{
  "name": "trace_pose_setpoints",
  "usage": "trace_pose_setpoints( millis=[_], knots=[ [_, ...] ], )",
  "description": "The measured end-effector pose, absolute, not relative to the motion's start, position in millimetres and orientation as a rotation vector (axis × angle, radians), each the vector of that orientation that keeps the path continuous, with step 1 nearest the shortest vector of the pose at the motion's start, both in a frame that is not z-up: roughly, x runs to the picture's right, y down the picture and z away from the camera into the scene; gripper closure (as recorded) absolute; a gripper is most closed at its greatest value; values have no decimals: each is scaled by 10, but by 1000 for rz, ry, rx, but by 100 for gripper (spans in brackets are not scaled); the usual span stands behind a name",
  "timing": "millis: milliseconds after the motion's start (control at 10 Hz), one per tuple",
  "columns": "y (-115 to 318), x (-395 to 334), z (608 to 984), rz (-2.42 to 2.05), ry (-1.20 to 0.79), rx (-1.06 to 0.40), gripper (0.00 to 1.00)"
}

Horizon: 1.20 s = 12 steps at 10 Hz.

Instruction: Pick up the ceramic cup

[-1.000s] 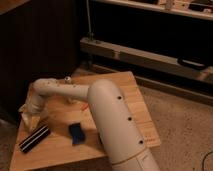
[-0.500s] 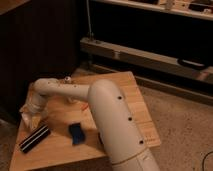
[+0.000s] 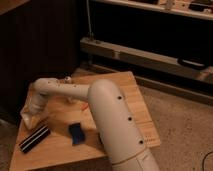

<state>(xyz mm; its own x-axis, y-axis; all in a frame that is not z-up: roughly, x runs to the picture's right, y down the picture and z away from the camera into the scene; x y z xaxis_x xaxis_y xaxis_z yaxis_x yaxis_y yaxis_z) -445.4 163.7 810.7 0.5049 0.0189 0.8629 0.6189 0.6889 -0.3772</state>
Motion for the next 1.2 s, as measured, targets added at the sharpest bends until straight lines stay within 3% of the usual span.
trace_pose_setpoints(
  millis=[700, 800, 1200],
  knots=[
    [1697, -4492, 8123, -461, -964, -776, 45],
    [1705, -4497, 8127, -465, -963, -779, 51],
    [1717, -4474, 8095, -481, -965, -777, 91]
  ],
)
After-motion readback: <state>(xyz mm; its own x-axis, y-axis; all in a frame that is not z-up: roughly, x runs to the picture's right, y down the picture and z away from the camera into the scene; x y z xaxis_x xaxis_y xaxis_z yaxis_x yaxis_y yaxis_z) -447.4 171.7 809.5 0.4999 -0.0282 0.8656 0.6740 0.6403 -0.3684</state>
